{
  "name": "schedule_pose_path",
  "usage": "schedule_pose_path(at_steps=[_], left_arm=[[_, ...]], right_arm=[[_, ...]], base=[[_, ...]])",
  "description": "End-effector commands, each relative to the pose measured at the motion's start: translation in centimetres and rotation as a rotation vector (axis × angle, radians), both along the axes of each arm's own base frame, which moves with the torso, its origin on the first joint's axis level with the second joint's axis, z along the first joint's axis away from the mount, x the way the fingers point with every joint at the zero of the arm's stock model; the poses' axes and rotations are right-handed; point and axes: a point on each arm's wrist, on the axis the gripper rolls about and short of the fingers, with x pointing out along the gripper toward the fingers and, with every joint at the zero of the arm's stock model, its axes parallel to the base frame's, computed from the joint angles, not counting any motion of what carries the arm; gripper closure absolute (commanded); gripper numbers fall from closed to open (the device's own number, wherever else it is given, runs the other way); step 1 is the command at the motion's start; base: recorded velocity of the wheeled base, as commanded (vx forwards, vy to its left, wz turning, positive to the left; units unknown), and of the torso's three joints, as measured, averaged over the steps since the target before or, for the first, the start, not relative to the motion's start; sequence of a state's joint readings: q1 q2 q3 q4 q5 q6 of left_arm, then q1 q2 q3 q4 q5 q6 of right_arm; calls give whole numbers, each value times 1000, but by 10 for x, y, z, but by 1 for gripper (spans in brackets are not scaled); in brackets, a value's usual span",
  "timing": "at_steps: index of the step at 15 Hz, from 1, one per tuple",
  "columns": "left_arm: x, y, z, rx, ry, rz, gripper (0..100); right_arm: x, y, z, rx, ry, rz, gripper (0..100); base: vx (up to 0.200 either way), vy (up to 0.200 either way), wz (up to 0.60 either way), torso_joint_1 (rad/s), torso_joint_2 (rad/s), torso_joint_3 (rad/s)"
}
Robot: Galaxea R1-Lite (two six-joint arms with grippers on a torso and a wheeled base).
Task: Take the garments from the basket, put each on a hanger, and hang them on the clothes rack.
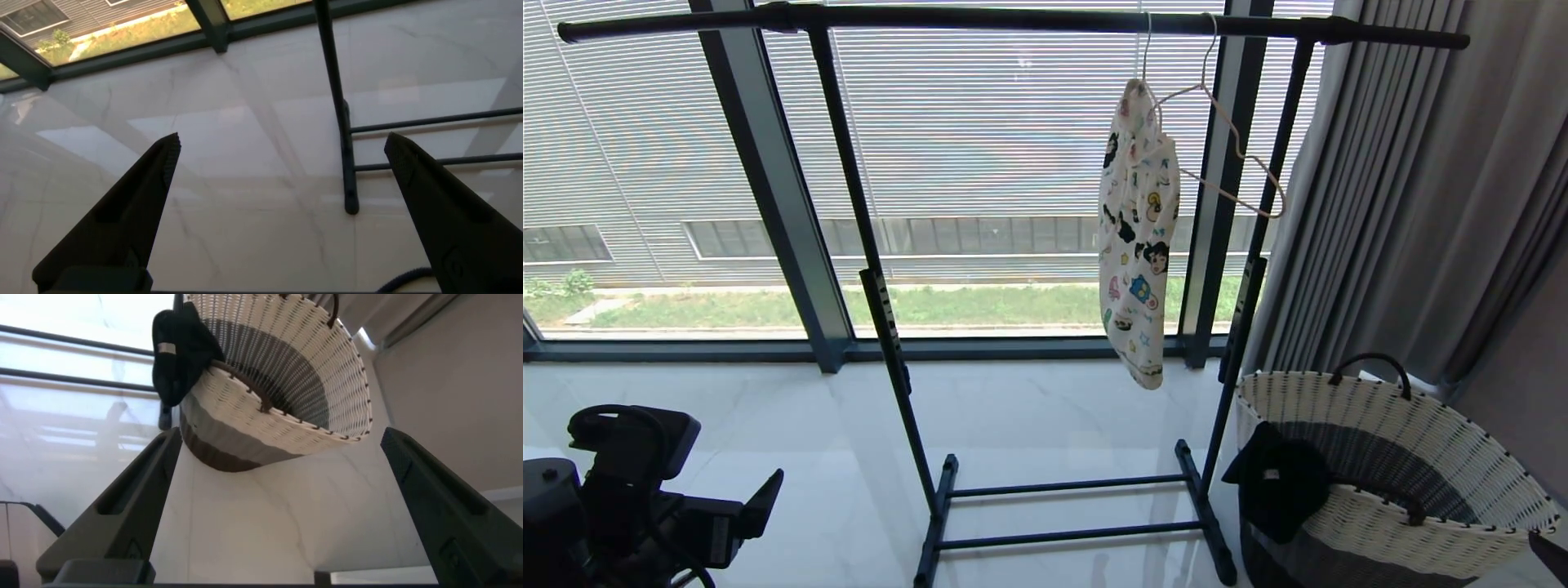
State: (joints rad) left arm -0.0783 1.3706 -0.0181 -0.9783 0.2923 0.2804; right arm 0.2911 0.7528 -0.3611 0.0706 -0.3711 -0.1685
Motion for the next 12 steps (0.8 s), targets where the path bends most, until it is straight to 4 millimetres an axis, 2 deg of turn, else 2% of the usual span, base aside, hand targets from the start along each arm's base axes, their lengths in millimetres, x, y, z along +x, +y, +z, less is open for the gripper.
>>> schedule_pose_path(at_steps=[1,5,10,12], left_arm=[[0,0,0,2,0,-2,0],[0,0,0,2,0,-2,0],[0,0,0,1,0,-1,0],[0,0,0,-1,-2,-2,0]], right_arm=[[0,0,-1,-2,5,0,0],[0,0,-3,-9,14,1,0],[-12,-3,-16,-93,22,66,0],[-14,-4,-17,-89,15,75,0]], base=[[0,0,0,-139,461,330],[0,0,0,-93,334,240],[0,0,0,-6,28,19],[200,0,0,2,5,0]])
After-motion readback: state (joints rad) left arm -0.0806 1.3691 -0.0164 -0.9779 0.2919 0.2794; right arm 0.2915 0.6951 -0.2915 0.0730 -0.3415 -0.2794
